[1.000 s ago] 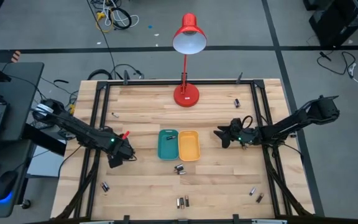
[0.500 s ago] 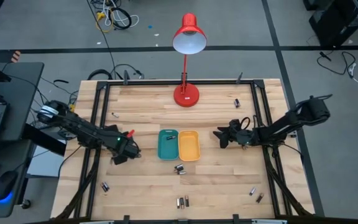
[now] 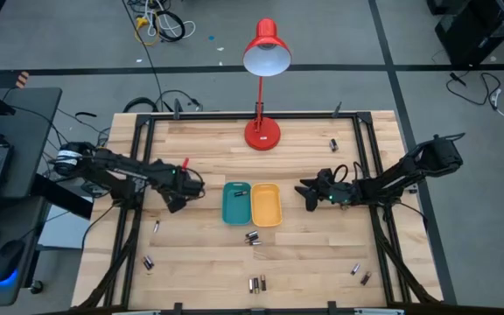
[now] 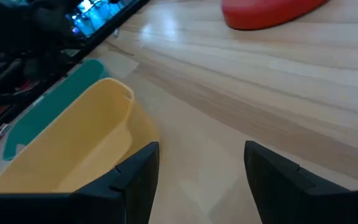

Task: Sort batteries
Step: Put the black battery into the blue bin

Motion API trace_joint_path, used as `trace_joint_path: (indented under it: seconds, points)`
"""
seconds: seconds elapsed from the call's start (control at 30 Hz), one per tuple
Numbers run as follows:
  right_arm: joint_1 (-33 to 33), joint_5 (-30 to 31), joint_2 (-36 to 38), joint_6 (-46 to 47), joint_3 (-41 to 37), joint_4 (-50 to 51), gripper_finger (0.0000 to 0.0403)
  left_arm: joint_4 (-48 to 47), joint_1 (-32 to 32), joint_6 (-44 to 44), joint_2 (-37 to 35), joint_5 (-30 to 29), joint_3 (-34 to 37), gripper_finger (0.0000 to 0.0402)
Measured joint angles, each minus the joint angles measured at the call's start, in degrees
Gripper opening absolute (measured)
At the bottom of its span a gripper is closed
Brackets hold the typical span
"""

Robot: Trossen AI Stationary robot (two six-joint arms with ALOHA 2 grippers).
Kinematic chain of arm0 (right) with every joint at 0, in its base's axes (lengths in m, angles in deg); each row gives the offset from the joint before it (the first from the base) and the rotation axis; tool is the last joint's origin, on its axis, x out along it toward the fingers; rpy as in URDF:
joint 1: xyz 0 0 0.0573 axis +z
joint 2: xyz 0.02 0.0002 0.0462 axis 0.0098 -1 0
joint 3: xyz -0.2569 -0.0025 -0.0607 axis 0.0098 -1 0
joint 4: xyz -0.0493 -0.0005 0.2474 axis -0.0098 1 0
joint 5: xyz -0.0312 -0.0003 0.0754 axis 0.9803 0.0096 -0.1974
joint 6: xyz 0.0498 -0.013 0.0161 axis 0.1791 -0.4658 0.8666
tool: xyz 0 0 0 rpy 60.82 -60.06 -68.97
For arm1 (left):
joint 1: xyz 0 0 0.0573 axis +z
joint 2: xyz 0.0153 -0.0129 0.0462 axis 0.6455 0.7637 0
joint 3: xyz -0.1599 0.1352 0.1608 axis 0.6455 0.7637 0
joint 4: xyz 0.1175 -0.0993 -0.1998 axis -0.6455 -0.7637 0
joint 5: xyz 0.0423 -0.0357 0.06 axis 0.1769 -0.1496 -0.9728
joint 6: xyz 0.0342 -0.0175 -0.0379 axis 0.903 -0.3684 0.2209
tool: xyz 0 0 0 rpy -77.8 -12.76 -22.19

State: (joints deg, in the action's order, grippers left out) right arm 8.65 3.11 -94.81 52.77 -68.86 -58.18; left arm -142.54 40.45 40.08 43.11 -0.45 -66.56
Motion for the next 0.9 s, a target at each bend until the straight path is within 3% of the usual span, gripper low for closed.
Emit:
trace_joint_path:
  seconds: [0.1, 0.5, 0.63, 0.9]
  points:
    - [0.5, 0.0, 0.0, -0.5, 0.0, 0.1, 0.0221, 3.1, 1.6, 4.5, 0.0, 0.1, 0.0, 0.0217]
    - [1.9, 0.0, 0.0, -2.1, 0.0, 0.6, 0.0215, 4.6, 5.0, 5.2, 4.7, 1.7, 1.2, 0.024]
    - [2.3, 0.0, 0.0, -2.1, 0.0, 0.9, 0.0213, 6.4, 5.0, 6.1, 6.1, 2.3, 1.2, 0.0215]
    - [2.3, -0.5, 0.0, -3.2, 0.0, 2.2, 0.0201, 6.7, 5.0, 4.8, 6.5, 3.5, -0.2, 0.0119]
